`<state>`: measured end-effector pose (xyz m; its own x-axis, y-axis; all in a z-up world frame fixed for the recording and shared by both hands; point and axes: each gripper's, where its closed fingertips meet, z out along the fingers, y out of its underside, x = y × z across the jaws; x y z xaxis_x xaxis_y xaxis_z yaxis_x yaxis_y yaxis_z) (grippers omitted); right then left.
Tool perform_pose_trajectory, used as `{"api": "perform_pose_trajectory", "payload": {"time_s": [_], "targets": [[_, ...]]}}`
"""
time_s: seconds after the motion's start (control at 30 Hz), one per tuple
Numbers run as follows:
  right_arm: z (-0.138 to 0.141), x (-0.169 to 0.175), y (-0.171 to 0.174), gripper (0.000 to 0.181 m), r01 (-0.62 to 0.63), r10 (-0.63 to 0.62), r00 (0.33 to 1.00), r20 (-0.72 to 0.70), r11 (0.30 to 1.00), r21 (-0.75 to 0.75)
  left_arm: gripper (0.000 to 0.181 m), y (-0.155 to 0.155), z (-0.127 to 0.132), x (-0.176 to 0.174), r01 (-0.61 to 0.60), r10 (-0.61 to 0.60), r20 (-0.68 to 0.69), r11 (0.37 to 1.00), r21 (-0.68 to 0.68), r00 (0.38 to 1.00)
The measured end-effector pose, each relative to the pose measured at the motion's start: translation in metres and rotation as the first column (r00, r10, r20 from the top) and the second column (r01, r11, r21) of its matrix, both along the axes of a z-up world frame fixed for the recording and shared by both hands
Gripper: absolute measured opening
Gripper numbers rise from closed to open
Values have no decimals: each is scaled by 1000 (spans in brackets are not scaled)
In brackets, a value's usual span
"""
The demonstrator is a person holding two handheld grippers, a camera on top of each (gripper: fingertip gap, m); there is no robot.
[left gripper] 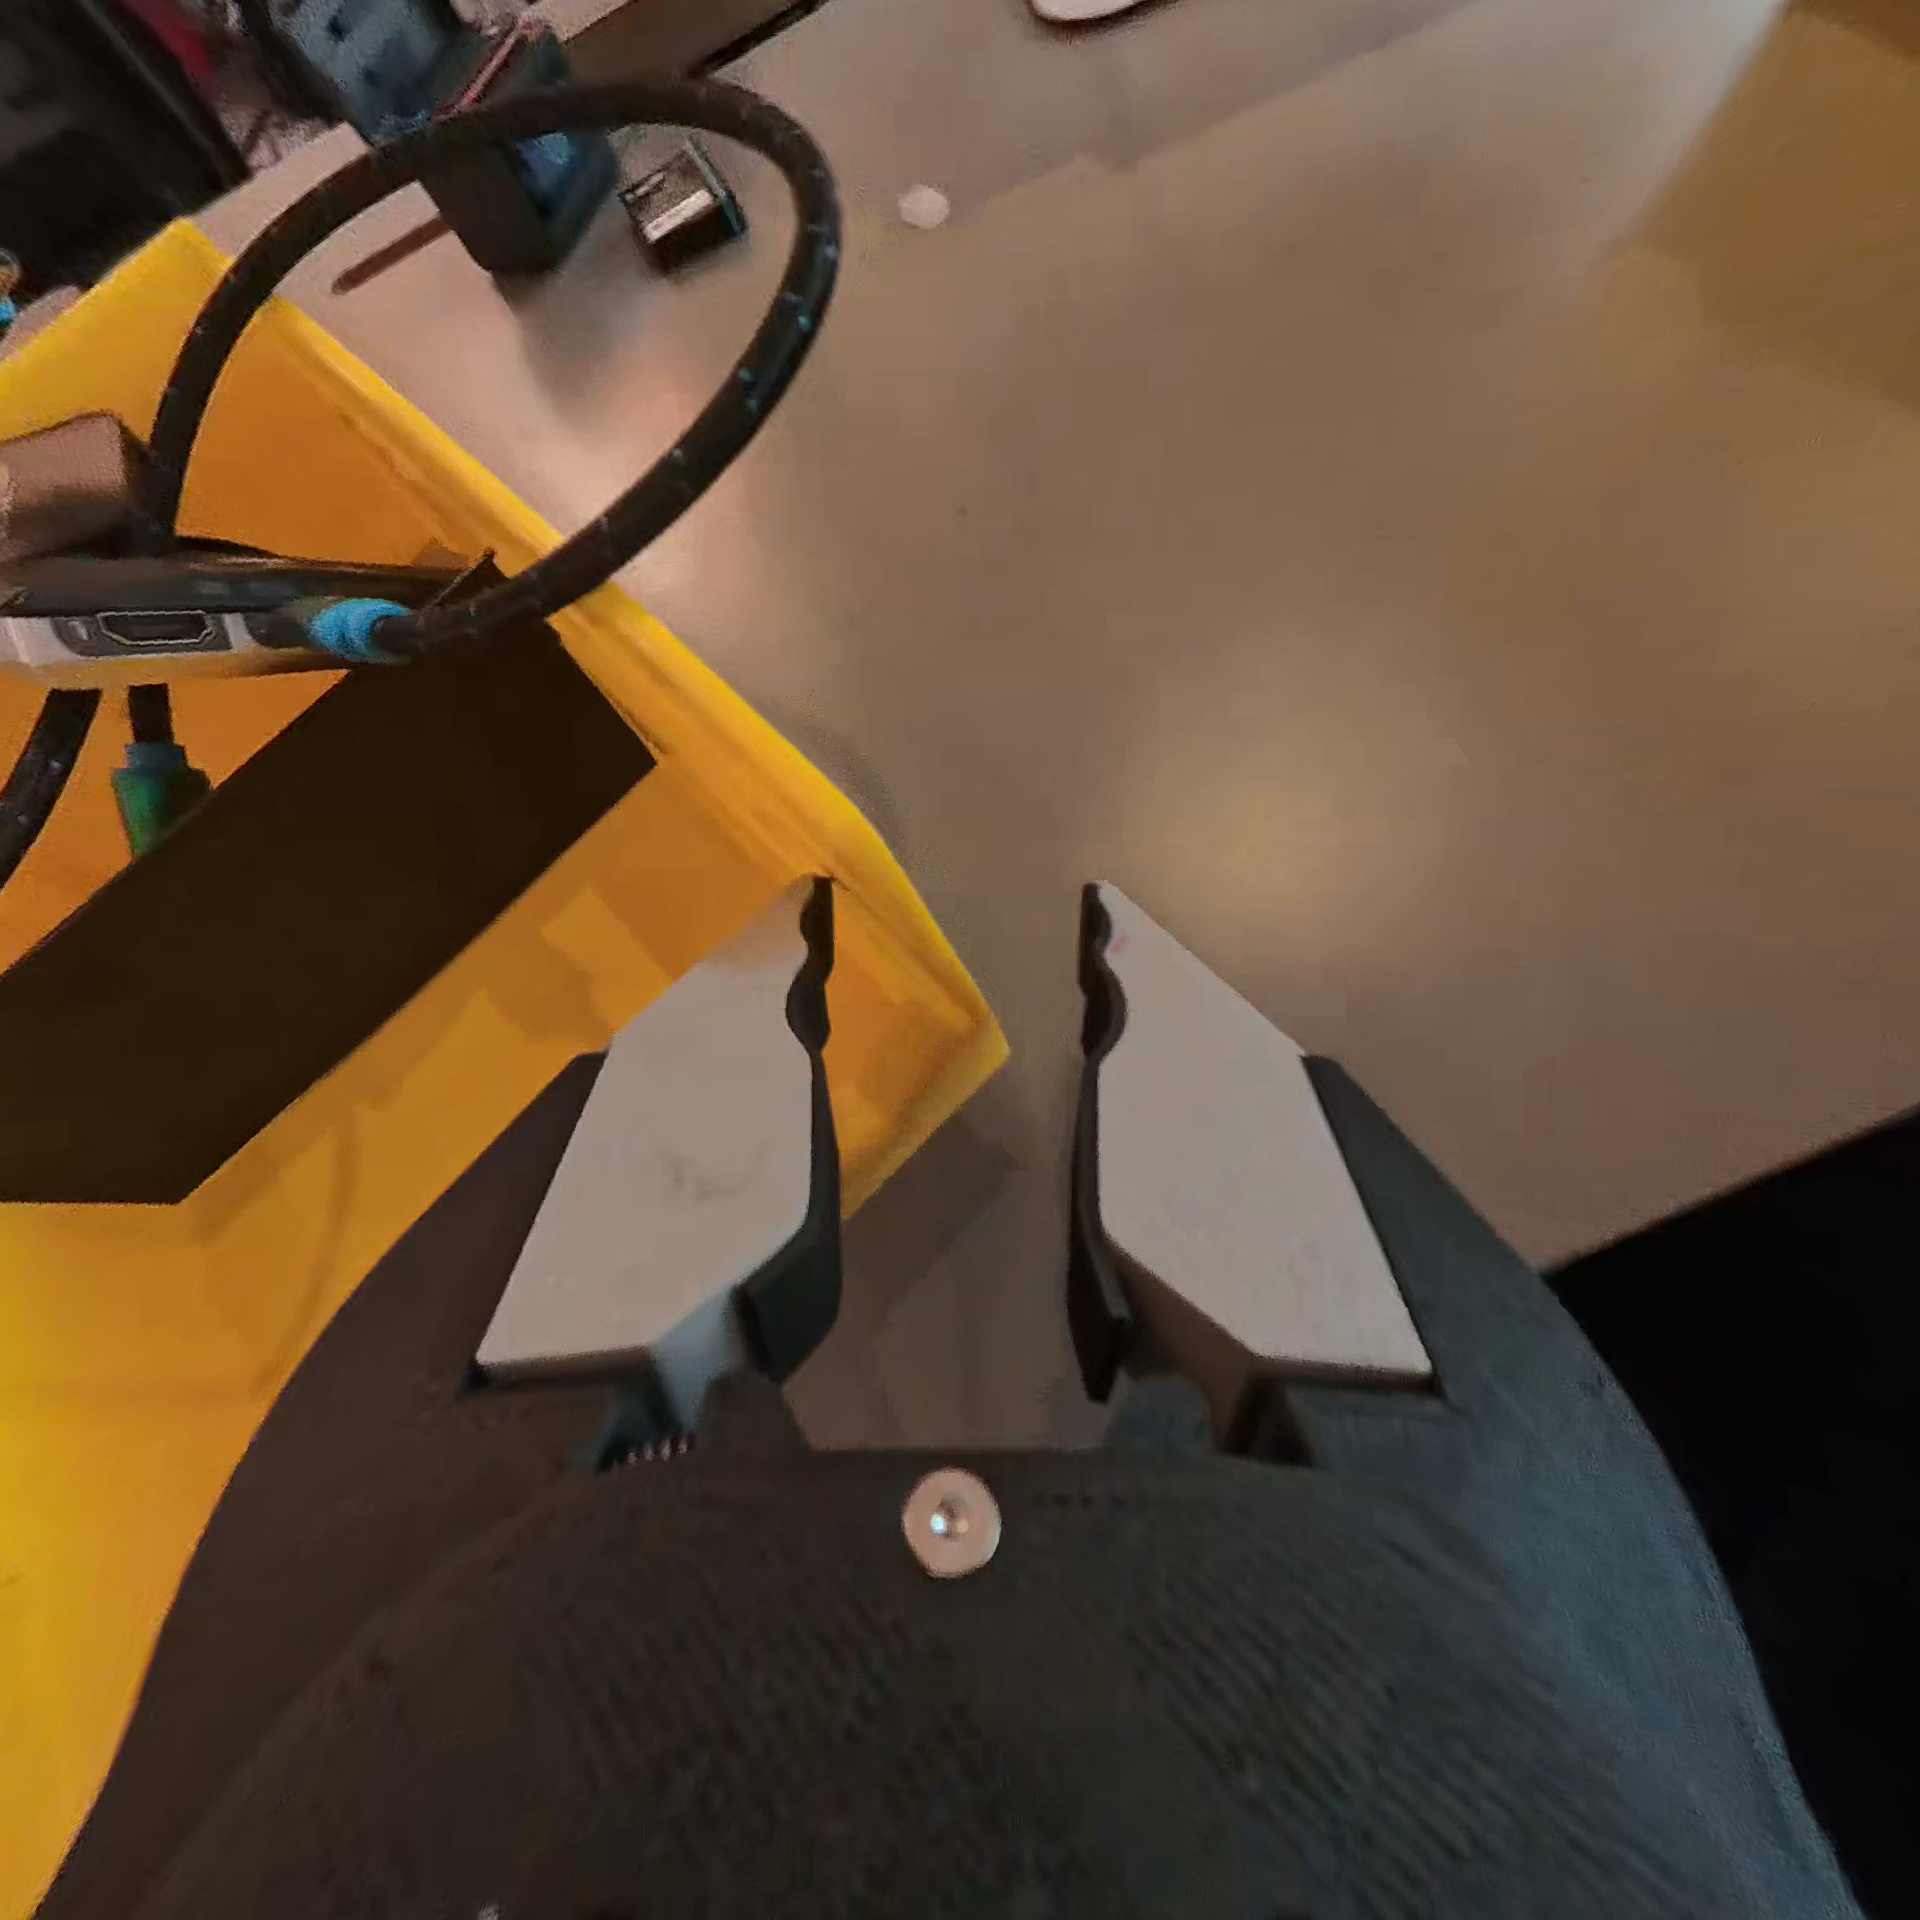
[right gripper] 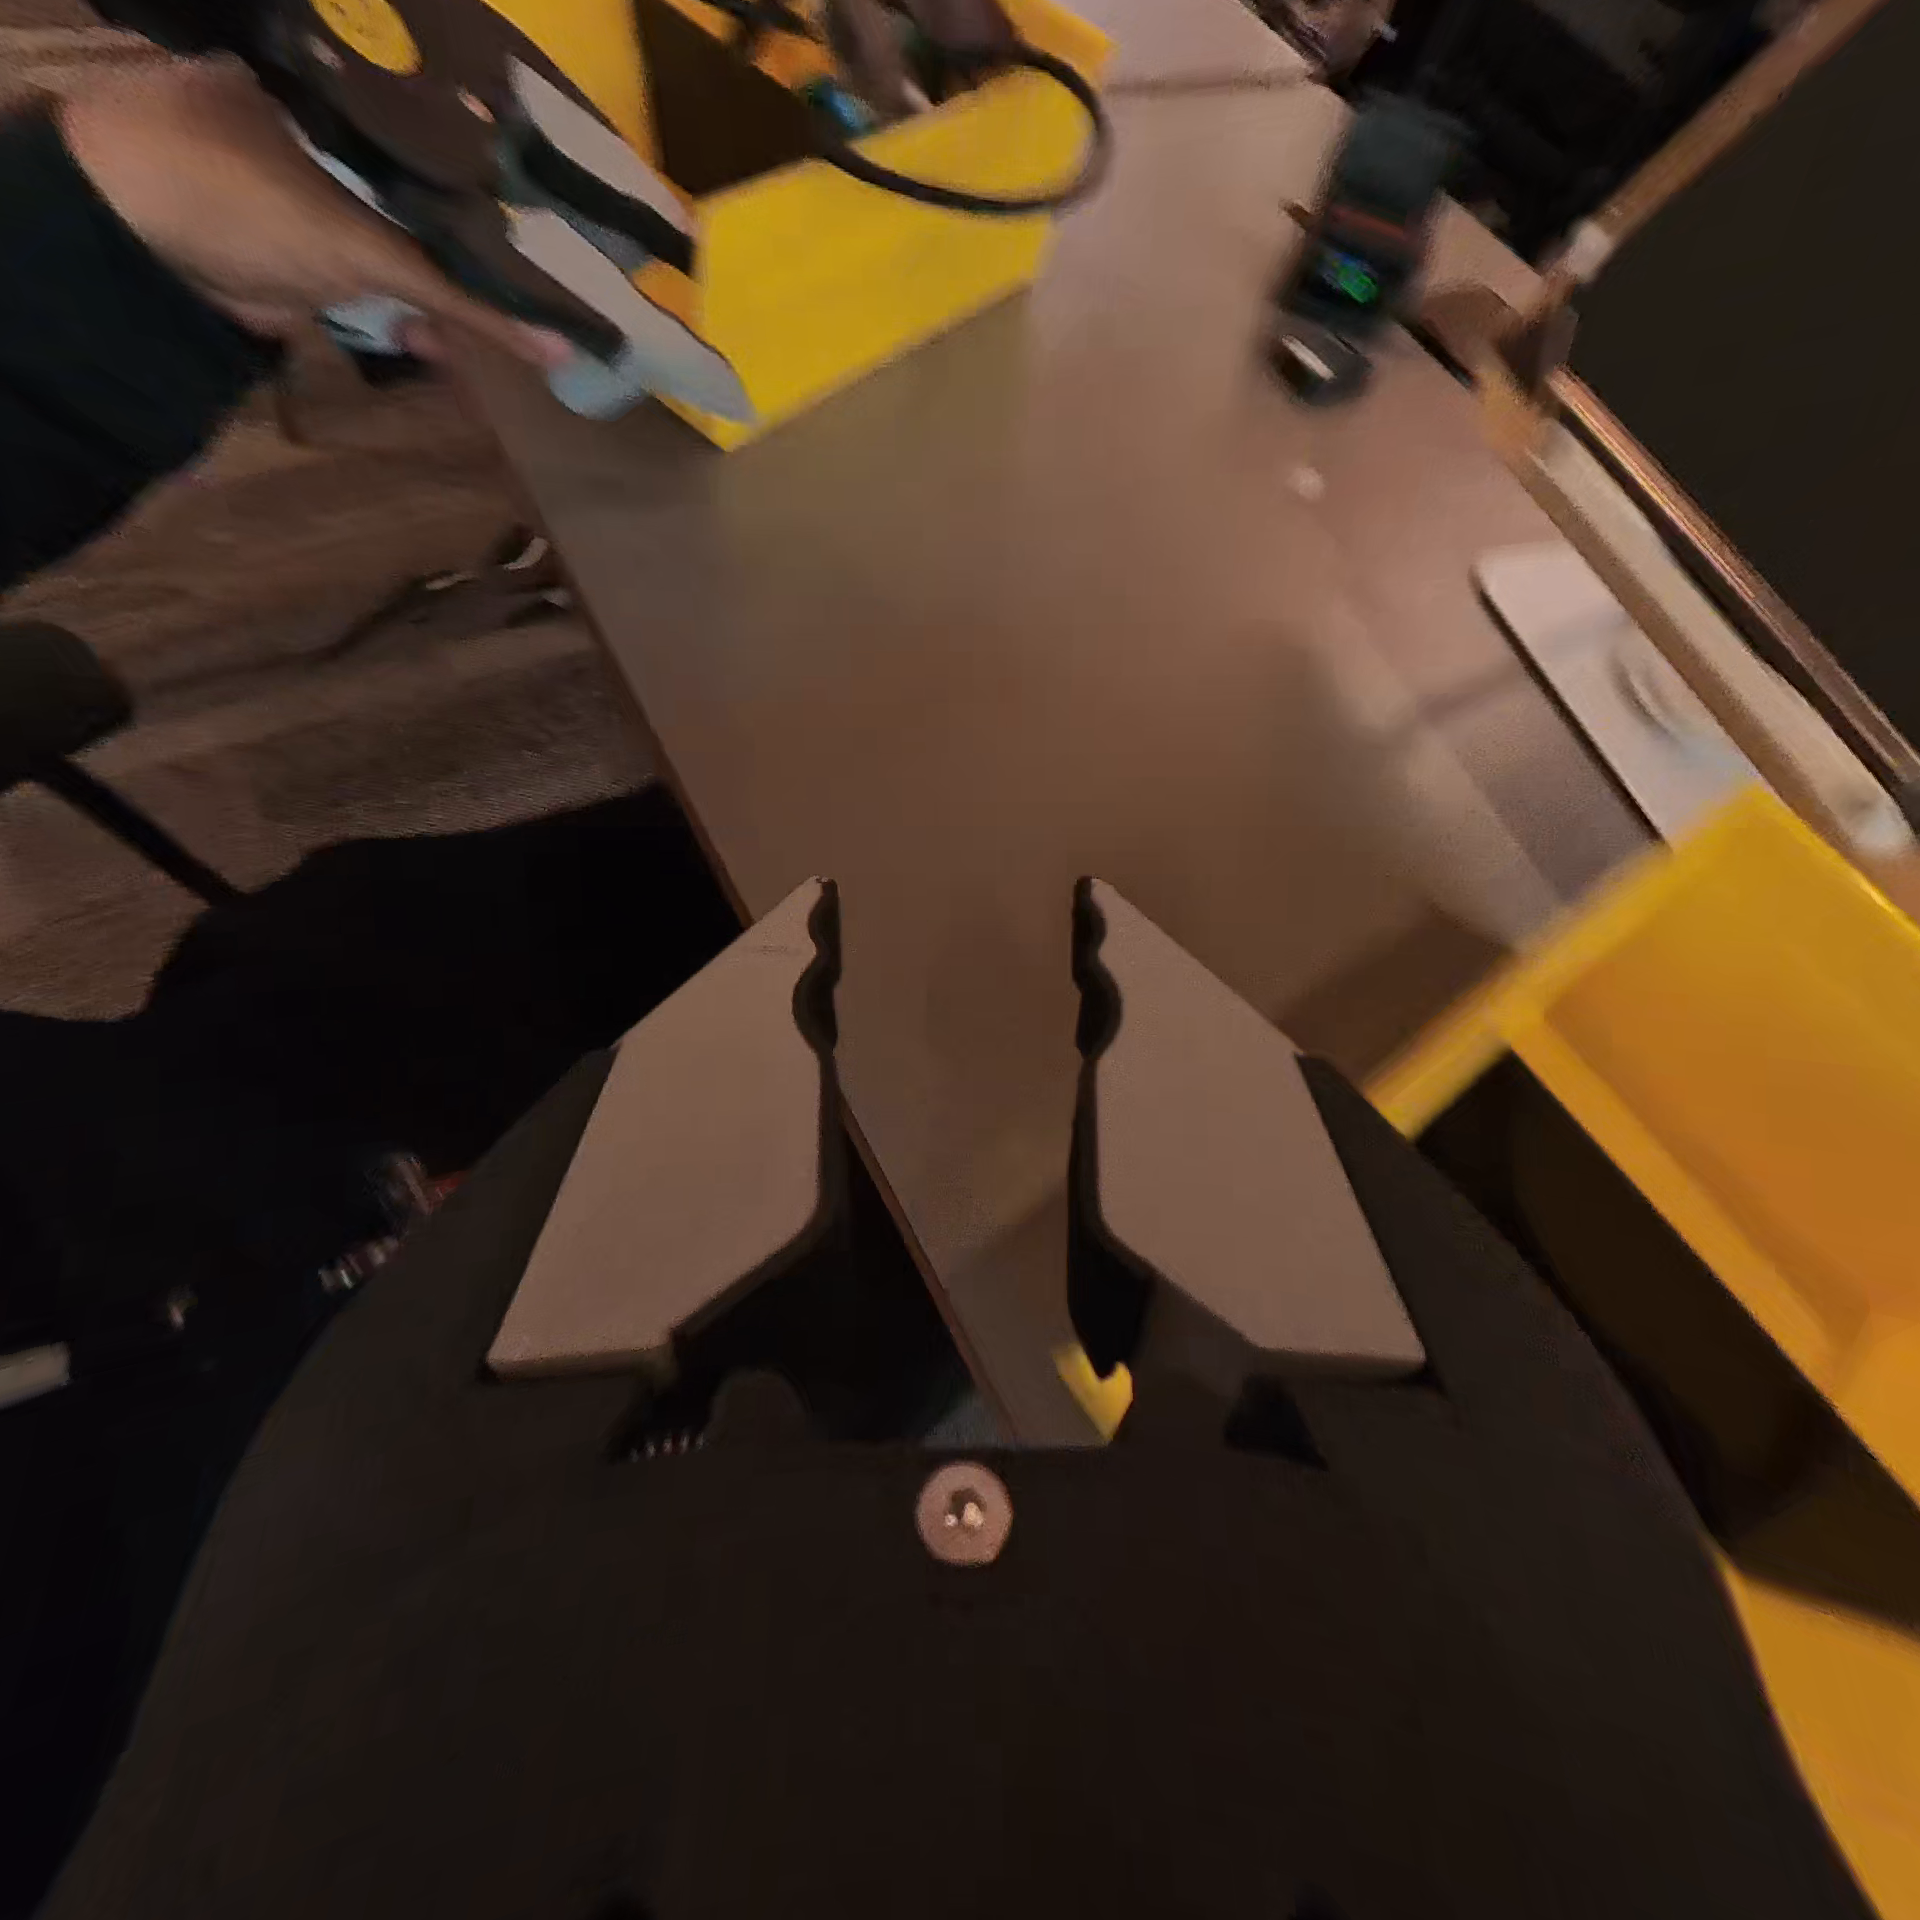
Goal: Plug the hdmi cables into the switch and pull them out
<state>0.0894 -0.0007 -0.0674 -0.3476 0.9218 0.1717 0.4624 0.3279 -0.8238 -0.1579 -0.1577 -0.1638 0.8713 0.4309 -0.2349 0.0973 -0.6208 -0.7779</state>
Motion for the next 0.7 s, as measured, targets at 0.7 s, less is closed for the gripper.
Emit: {"api": "perform_pose_trajectory", "payload": {"time_s": [0.7], "targets": [[-46,-239,-101,40,-50,53,996,-70,997,51,52,-77,102,-92,131,-170,-427,984,-120,888]]}}
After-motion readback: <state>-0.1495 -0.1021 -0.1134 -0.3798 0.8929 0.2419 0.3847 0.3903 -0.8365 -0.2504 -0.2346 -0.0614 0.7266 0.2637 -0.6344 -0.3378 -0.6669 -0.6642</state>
